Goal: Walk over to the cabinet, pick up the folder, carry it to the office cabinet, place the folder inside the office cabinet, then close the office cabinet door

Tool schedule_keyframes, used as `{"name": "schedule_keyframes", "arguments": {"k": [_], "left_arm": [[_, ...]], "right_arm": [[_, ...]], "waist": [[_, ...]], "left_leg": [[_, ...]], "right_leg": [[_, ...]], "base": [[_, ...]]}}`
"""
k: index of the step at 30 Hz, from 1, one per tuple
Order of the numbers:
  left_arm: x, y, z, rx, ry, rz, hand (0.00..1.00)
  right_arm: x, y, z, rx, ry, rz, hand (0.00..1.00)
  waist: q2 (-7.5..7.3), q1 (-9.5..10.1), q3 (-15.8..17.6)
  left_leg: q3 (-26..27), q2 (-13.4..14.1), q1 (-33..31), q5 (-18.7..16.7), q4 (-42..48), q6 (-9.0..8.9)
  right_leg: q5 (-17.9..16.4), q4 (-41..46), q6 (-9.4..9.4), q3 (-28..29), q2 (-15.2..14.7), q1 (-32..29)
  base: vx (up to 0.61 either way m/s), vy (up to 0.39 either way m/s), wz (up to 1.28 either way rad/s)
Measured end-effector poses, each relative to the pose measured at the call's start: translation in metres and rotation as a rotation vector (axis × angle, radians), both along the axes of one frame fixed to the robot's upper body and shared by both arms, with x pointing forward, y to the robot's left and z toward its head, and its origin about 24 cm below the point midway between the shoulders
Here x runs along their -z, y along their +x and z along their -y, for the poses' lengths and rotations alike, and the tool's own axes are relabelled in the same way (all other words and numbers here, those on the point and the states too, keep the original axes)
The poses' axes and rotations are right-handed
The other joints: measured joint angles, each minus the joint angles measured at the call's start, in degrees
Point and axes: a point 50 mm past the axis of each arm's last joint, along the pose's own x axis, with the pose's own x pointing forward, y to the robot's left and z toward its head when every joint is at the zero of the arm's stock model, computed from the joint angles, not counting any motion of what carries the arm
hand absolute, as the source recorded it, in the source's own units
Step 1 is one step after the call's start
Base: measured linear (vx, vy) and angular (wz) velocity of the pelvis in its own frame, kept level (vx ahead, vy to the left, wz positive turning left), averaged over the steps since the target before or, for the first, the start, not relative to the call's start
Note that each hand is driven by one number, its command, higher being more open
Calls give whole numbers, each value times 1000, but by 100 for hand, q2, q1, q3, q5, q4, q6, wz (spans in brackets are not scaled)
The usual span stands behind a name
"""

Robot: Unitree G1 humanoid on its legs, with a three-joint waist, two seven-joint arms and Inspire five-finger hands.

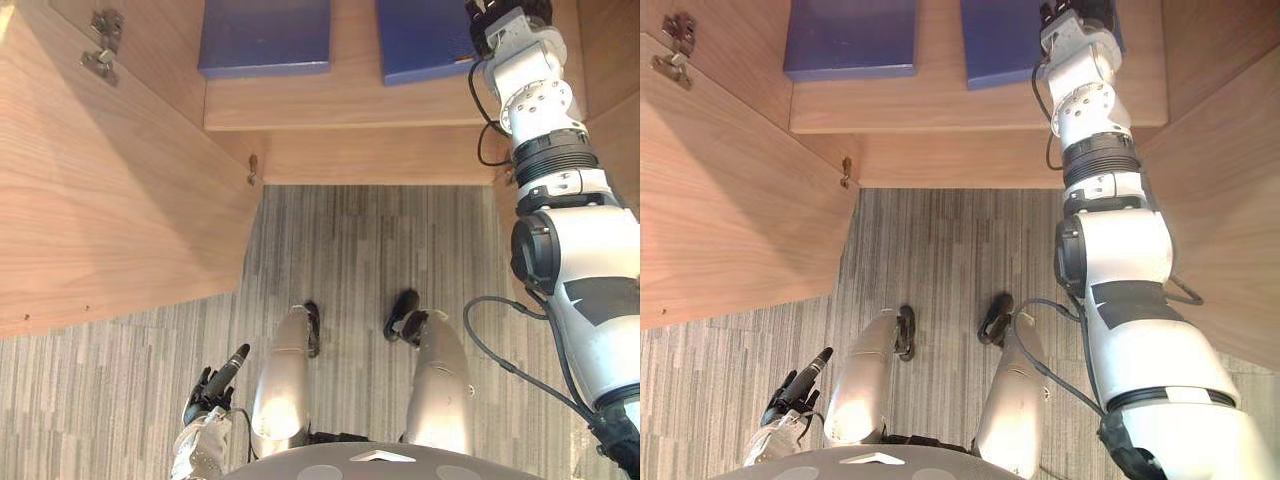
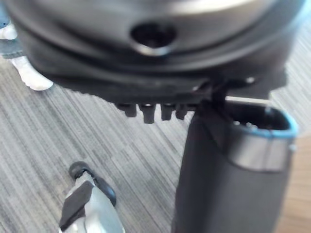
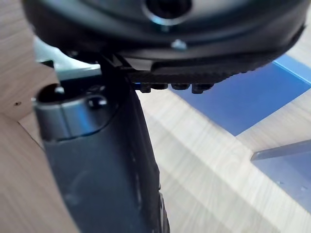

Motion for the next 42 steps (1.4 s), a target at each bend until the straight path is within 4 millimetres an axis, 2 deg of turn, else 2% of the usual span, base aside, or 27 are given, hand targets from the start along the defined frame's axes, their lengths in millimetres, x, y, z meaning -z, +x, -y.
{"name": "schedule_keyframes", "arguments": {"k": [3,5,7,10,12,16,21,23,28,31,34,35,38,40,41,42], "left_arm": [[0,-4,-4,18,22,-14,100],[1,-12,-6,13,26,-34,100],[3,-15,-7,6,24,-45,100],[4,-17,-7,16,32,-59,100],[6,-21,-5,26,28,-79,100],[11,-28,0,19,3,-112,100],[14,-32,0,29,9,-142,100],[16,-38,-1,7,0,-159,100],[19,-47,-1,9,-10,-193,100],[20,-48,1,9,-16,-199,100],[22,-50,6,6,-28,-207,100],[22,-50,6,6,-30,-209,100],[24,-52,13,-5,-53,-215,100],[25,-56,16,-10,-64,-228,100],[26,-57,16,-15,-63,-235,100],[26,-58,15,-17,-60,-241,100]], "right_arm": [[7,0,7,2,63,-6,100],[31,2,18,20,126,-50,100],[45,2,25,32,184,-75,100],[67,0,36,53,291,-105,100],[90,-3,50,93,382,-131,100],[123,-9,62,136,504,-177,100],[157,-20,80,217,395,-270,100],[173,-25,83,228,363,-315,100],[214,-35,80,226,344,-418,100],[253,-50,74,222,271,-516,100],[319,-86,59,203,219,-687,100],[332,-95,56,198,217,-720,100],[394,-149,32,174,236,-917,100],[424,-185,19,161,239,-1034,100],[441,-209,10,156,249,-1109,100],[448,-222,6,150,245,-1149,100]], "waist": [[-23,-3,-142],[-70,19,-365],[-92,39,-512],[-102,64,-668],[-108,108,-851],[-114,126,-1052],[-117,142,-1168],[-128,147,-1248],[-191,134,-1534],[-293,97,-1757],[-415,63,-1897],[-445,41,-1914],[-531,-74,-1980],[-529,-96,-1997],[-547,-157,-2010],[-569,-199,-2026]], "left_leg": [[-16,-35,245,170,-424,-43],[-73,-78,552,375,-930,-80],[-84,-90,760,526,-1314,-111],[-101,-92,1116,771,-1901,-141],[-123,-92,1361,946,-2349,-173],[-96,-92,1738,1214,-2989,-194],[-85,-95,2100,1421,-3448,-165],[-57,-94,2253,1529,-3604,-182],[35,-109,2439,1611,-3707,-153],[94,-117,2549,1656,-3854,-172],[227,-121,2838,1655,-4033,-173],[240,-130,2871,1654,-4044,-172],[399,-183,3035,1611,-4126,-176],[497,-180,3130,1495,-4111,-139],[508,-184,3174,1443,-4103,-128],[509,-191,3184,1437,-4090,-127]], "right_leg": [[47,-285,6,-118,23,232],[96,-599,10,-307,41,522],[152,-851,18,-392,96,695],[240,-1236,31,-539,179,1004],[276,-1485,59,-654,238,1199],[404,-1827,80,-774,331,1464],[626,-2382,151,-828,493,1856],[843,-2816,171,-817,618,2091],[1294,-3736,199,-751,855,2551],[1499,-4124,198,-713,955,2729],[1595,-4332,226,-620,1019,2955],[1623,-4387,230,-602,1024,2996],[1790,-4595,270,-429,1038,3123],[1821,-4600,287,-311,1052,3159],[1832,-4606,301,-296,1050,3194],[1838,-4625,309,-296,1041,3214]], "base": [[71,-23,13],[113,-35,20],[124,-53,14],[85,-38,11],[66,-22,12],[78,3,4],[53,38,2],[38,52,-10],[15,38,-12],[-5,44,-8],[-16,57,-12],[-30,64,-8],[-55,88,-21],[-60,88,-30],[-47,61,-13],[-67,78,-7]]}}
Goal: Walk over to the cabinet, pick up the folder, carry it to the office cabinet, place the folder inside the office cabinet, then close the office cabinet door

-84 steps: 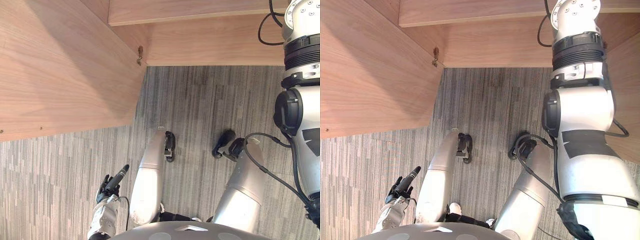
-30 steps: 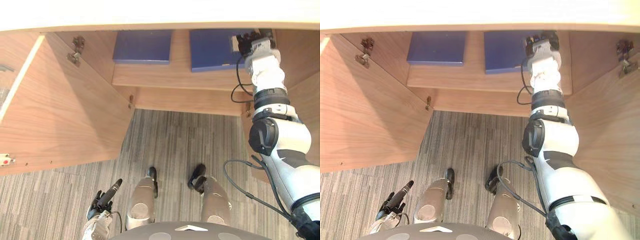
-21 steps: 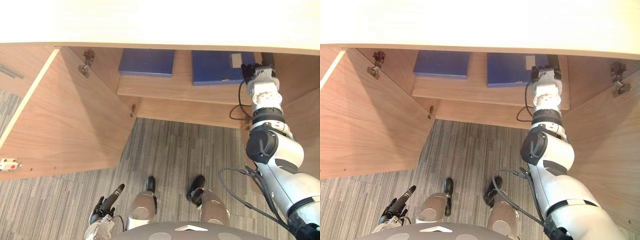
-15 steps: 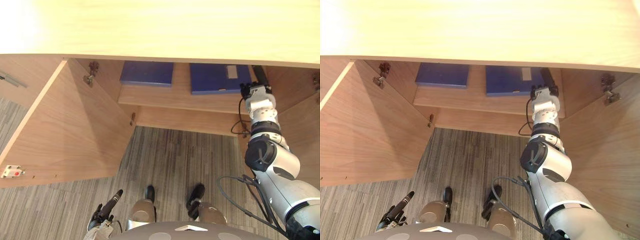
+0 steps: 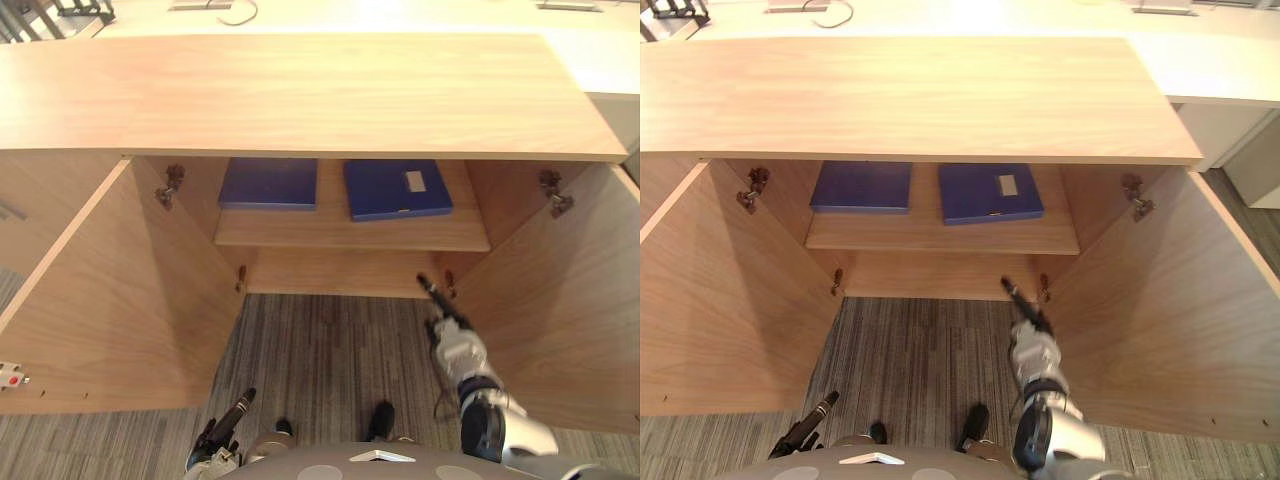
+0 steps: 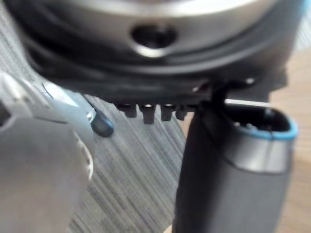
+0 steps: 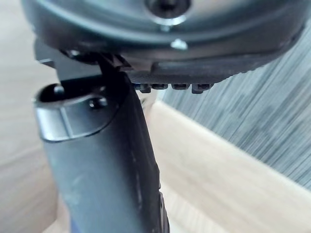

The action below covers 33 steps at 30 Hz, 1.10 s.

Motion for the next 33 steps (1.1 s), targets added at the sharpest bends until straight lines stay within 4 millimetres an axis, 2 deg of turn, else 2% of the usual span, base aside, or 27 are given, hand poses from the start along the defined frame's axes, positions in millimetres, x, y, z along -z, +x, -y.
{"name": "schedule_keyframes", "arguments": {"k": [1,4,5,8,13,15,16,17,21,27,29,31,32,33], "left_arm": [[0,-2,-3,-10,11,-12,100],[0,-6,-5,-41,17,-28,100],[1,-7,-5,-40,19,-32,100],[1,-5,-4,-33,24,-41,100],[4,2,13,19,-4,-63,100],[4,4,11,25,10,-79,100],[5,4,16,30,-1,-80,100],[4,9,18,130,17,-75,100],[3,16,16,237,84,-102,100],[5,9,10,199,77,-133,100],[5,7,7,176,77,-140,100],[4,5,4,139,82,-140,100],[4,3,2,120,80,-142,100],[4,3,1,112,82,-140,100]], "right_arm": [[17,-32,-10,-6,23,-93,100],[35,-76,-21,4,72,-223,100],[36,-79,-20,9,71,-230,100],[37,-85,-19,43,71,-223,100],[39,-93,-14,68,52,-253,100],[39,-95,-12,65,33,-281,100],[39,-96,-12,71,34,-286,100],[40,-98,-13,37,14,-300,100],[40,-101,-12,27,-15,-339,100],[41,-98,-17,-5,-6,-348,100],[41,-96,-20,-52,-20,-353,100],[40,-91,-21,-88,-36,-345,100],[40,-91,-21,-104,-44,-344,100],[40,-91,-21,-108,-45,-345,100]], "waist": [[-47,-26,-35],[-92,-45,-145],[-92,-60,-155],[-66,-164,-191],[10,-158,-289],[9,-152,-301],[2,-157,-306],[-1,-170,-318],[-26,-174,-324],[-118,-303,-339],[-158,-296,-291],[-87,-286,-148],[-37,-285,-108],[-61,-284,-94]], "left_leg": [[23,-8,64,-18,2,8],[45,-8,99,-65,18,16],[62,-15,100,-69,38,15],[-32,0,140,-69,75,14],[-46,-6,275,-57,-40,25],[-54,-13,278,-51,-57,33],[-59,-18,279,-48,-62,38],[-63,-23,280,-44,-63,44],[-89,-46,291,-42,-108,52],[-81,-106,302,-90,-88,108],[8,-40,261,-291,248,117],[25,207,-43,-906,1454,133],[-26,348,-306,-1085,2189,170],[-38,403,-450,-1095,2552,180]], "right_leg": [[2,-12,5,16,-7,56],[-1,-13,9,49,-6,100],[4,-13,18,53,-12,100],[-5,-13,15,-25,-12,211],[-25,-13,38,-32,-8,304],[-29,-13,41,-36,-11,306],[-29,-13,42,-36,-13,304],[-32,-14,46,-36,-14,301],[-39,-15,56,-40,-22,300],[-45,-17,54,4,-7,304],[-83,12,37,145,22,350],[-184,15,-32,277,168,545],[-237,15,-6,323,258,615],[-247,15,-6,334,272,651]], "base": [[-47,58,-4],[-34,46,-6],[-18,41,-2],[-3,35,14],[19,53,4],[25,40,0],[34,49,1],[48,59,3],[43,48,2],[28,41,-2],[17,38,-21],[-27,65,-30],[-53,64,-23],[-25,44,-12]]}}
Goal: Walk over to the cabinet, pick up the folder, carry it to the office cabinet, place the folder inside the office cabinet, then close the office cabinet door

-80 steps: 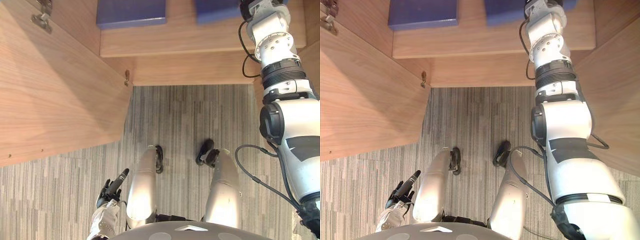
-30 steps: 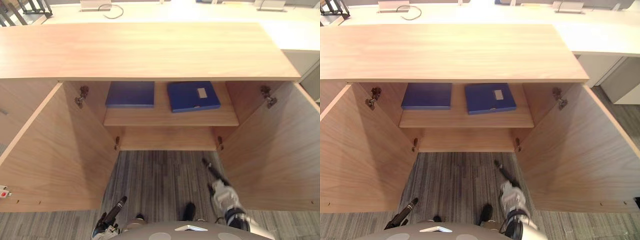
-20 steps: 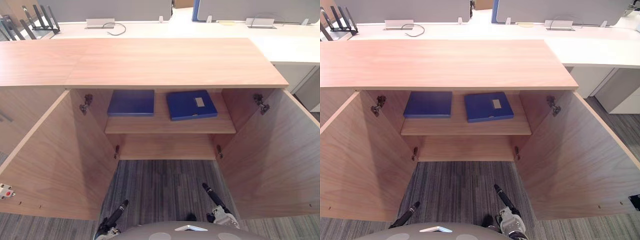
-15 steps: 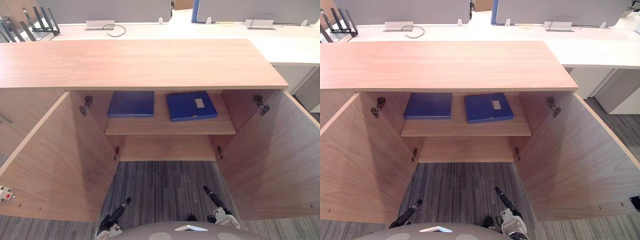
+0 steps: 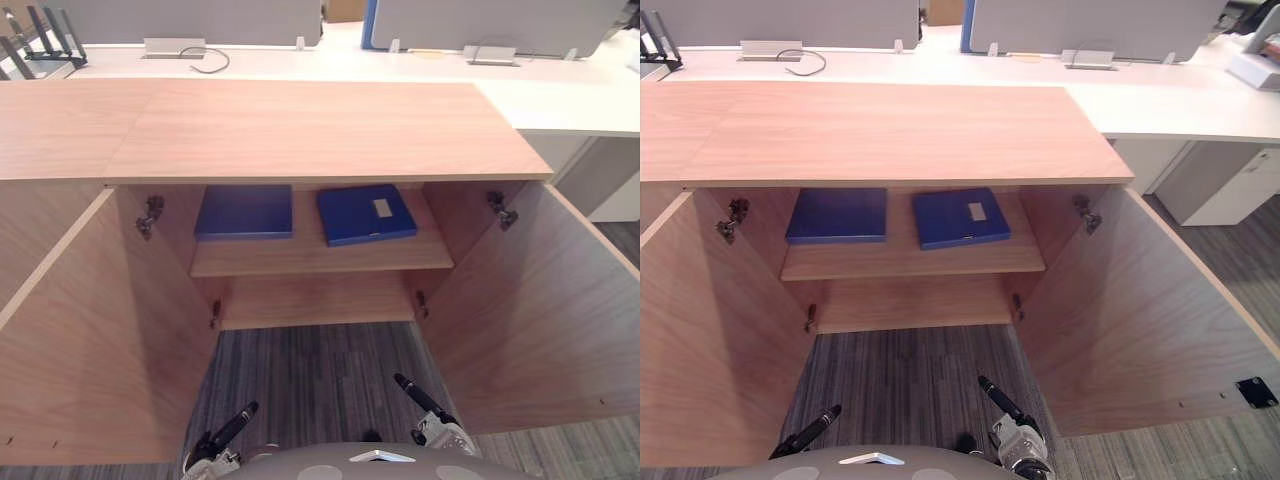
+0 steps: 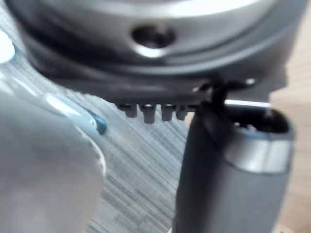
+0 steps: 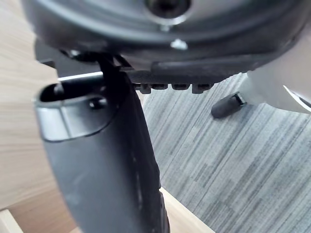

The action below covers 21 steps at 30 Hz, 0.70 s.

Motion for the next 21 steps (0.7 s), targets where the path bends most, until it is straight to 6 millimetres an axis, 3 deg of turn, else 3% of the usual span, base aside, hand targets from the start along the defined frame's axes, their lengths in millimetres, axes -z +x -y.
{"name": "schedule_keyframes", "arguments": {"k": [2,4,7,9,12,14,18,21], "left_arm": [[-2,5,-2,-6,14,20,100],[-2,3,-1,-7,12,18,100],[0,2,8,-6,-12,13,100],[0,-5,5,-24,-4,-1,100],[2,-20,4,-52,-6,-35,100],[2,-24,3,-49,-6,-50,100],[4,-29,3,-23,-14,-86,100],[4,-37,-1,-5,-16,-127,100]], "right_arm": [[0,-4,2,-35,-17,-10,100],[0,-6,4,-40,-26,-12,100],[-3,0,17,-40,-60,9,100],[-3,-1,16,-60,-60,7,100],[-2,-3,15,-61,-52,4,100],[-1,-5,14,-58,-44,-2,100],[1,-12,13,-18,-13,-18,100],[2,-13,18,-58,-20,-43,100]], "waist": [[-33,147,148],[-48,198,149],[177,140,236],[125,188,231],[89,261,229],[18,272,150],[9,277,52],[-6,302,55]], "left_leg": [[-42,159,-407,158,1363,130],[-7,182,-473,33,1442,144],[-21,146,-412,-187,226,47],[179,-221,-184,-23,-263,206],[308,-512,125,59,-569,289],[309,-640,231,85,-747,330],[305,-860,402,220,-1151,365],[334,-1013,761,306,-1561,431]], "right_leg": [[-35,4,1,110,-9,273],[-61,27,36,147,-92,295],[-184,362,279,137,-252,154],[-236,647,310,288,-518,59],[-471,802,317,373,-728,164],[-394,552,428,431,-779,289],[-360,437,479,455,-879,275],[-537,789,507,718,-999,134]], "base": [[6,106,-15],[20,133,-9],[9,214,4],[73,262,-2],[185,156,-2],[139,76,-1],[121,37,-9],[76,48,-39]]}}
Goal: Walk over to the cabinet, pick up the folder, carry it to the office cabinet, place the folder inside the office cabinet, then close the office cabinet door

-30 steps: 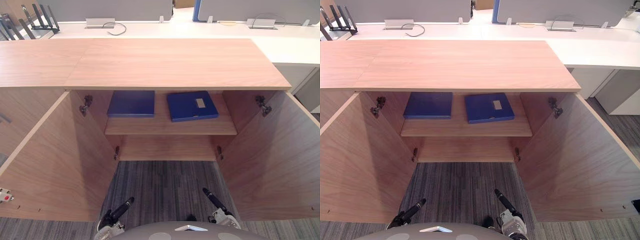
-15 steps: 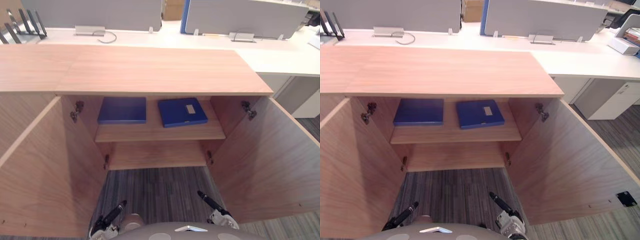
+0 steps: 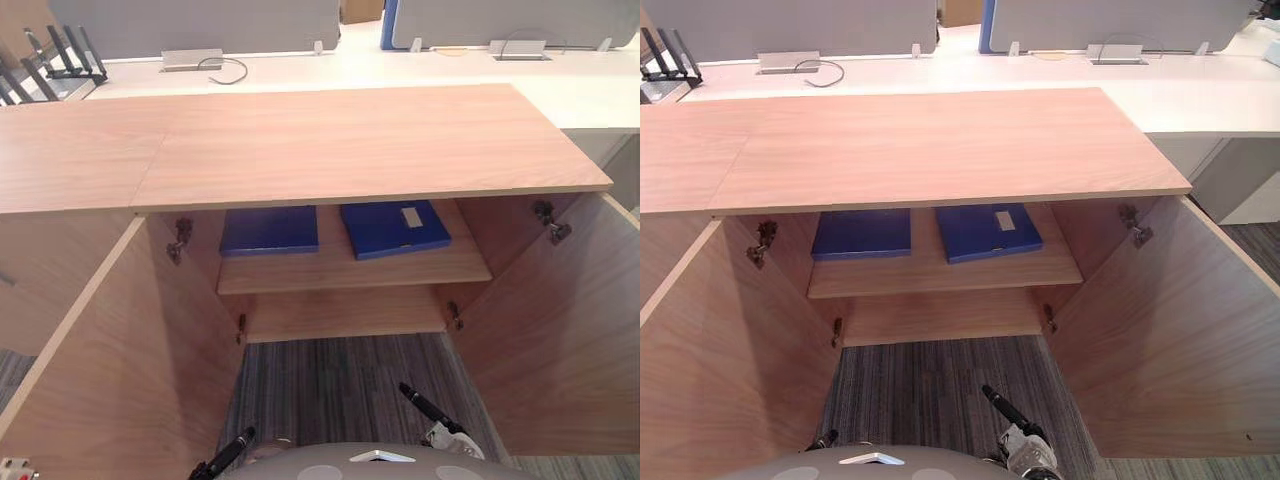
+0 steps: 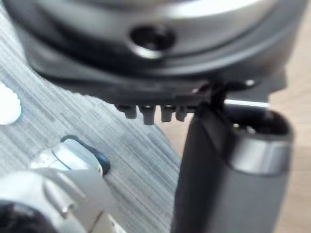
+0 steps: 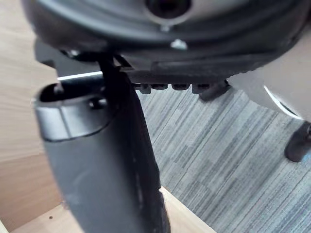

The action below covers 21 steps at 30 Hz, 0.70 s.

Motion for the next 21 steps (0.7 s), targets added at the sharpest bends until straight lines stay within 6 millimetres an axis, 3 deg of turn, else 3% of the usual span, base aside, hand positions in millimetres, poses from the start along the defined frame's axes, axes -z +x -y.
{"name": "schedule_keyframes", "arguments": {"k": [1,4,5,9,11,13,14,15,16,19,21], "left_arm": [[0,-1,-2,24,6,-9,100],[-1,1,-9,90,25,-17,100],[-2,-1,-14,99,39,-23,100],[-5,-8,-28,147,71,-70,100],[-5,-5,-29,152,71,-69,100],[-6,7,-31,164,77,-47,100],[-6,9,-32,166,80,-42,100],[-7,10,-36,162,85,-30,100],[-6,14,-32,152,77,-16,100],[-1,8,-6,82,9,-11,100],[1,3,0,52,-7,-17,100]], "right_arm": [[0,1,2,-29,-10,1,100],[-4,10,4,-50,-25,38,100],[-5,15,6,-72,-40,55,100],[-7,21,-2,-234,-77,54,100],[-8,26,-4,-296,-91,58,100],[-10,36,-8,-341,-87,81,100],[-10,36,-9,-344,-81,78,100],[-6,27,-12,-341,-61,47,100],[-5,23,-9,-339,-63,33,100],[-4,11,6,-320,-83,-10,100],[-3,3,11,-279,-84,-25,100]], "waist": [[-44,-3,-21],[-154,-11,-30],[-233,-5,10],[-422,-4,127],[-371,-27,175],[-161,-70,338],[-152,-88,348],[-390,-141,322],[-362,-154,332],[20,-127,231],[141,-156,149]], "left_leg": [[21,-81,77,3,-121,9],[123,-280,192,19,-357,89],[203,-364,295,11,-397,126],[279,-368,553,-10,-413,163],[216,-219,550,-34,-409,201],[28,171,543,-32,-411,194],[-30,209,517,-15,-408,163],[-207,19,471,12,-409,83],[-286,20,496,-58,-421,-30],[-341,336,415,8,-545,-180],[-443,455,371,106,-682,-278]], "right_leg": [[-197,418,38,107,-108,-230],[-593,2000,-194,394,-436,-1085],[-625,2686,-257,474,-579,-1433],[-582,3460,-391,115,-794,-1707],[-807,3450,-404,110,-523,-1733],[-1154,3139,-414,346,365,-1817],[-1131,2830,-394,394,535,-1807],[-563,2030,-352,494,569,-1743],[-706,2068,-438,444,515,-1721],[-560,1519,-505,239,813,-1537],[-391,1021,-564,118,1003,-1347]], "base": [[38,87,-34],[9,70,-27],[10,35,-28],[53,-1,-18],[75,-86,-5],[61,-150,14],[71,-160,52],[107,-183,53],[135,-198,52],[136,-118,13],[166,-107,17]]}}
